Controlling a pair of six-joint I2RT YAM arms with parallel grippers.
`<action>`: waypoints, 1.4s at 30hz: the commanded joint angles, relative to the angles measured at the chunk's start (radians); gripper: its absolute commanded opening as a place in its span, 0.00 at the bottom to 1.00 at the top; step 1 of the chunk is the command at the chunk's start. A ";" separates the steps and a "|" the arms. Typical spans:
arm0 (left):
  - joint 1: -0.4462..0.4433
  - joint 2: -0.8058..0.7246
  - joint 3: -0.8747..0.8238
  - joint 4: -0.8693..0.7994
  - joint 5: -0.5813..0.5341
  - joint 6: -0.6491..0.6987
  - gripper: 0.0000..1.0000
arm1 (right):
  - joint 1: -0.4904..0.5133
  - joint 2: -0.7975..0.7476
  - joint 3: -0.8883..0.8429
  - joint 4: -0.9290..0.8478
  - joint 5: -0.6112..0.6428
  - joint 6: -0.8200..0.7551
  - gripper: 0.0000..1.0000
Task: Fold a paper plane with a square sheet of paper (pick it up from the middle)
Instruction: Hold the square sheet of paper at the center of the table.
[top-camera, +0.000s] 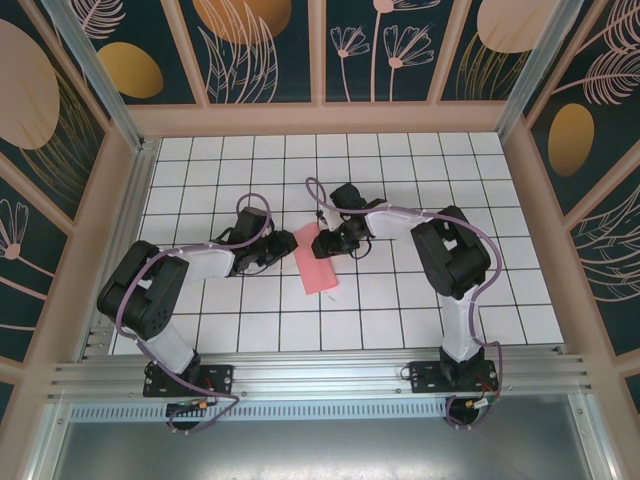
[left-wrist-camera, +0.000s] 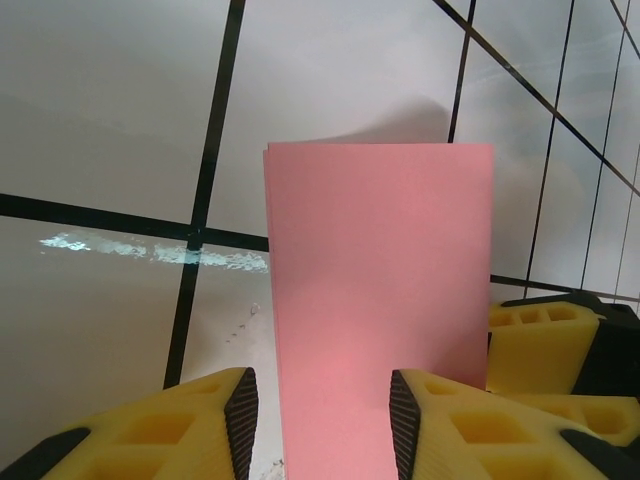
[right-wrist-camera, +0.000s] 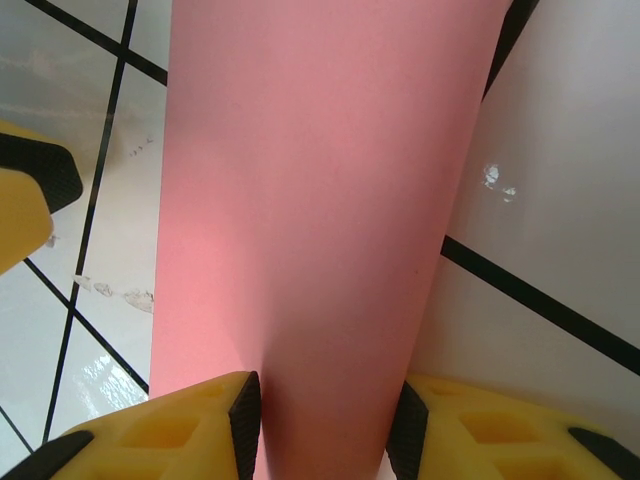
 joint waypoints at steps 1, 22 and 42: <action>-0.004 0.009 0.019 0.044 0.036 -0.021 0.40 | 0.000 0.099 -0.025 -0.012 0.143 -0.002 0.42; -0.038 0.089 0.065 0.056 0.067 -0.026 0.24 | 0.001 0.100 -0.037 -0.009 0.153 -0.022 0.42; -0.040 0.113 0.066 0.062 0.068 -0.025 0.23 | 0.016 0.093 -0.053 0.003 0.168 -0.053 0.42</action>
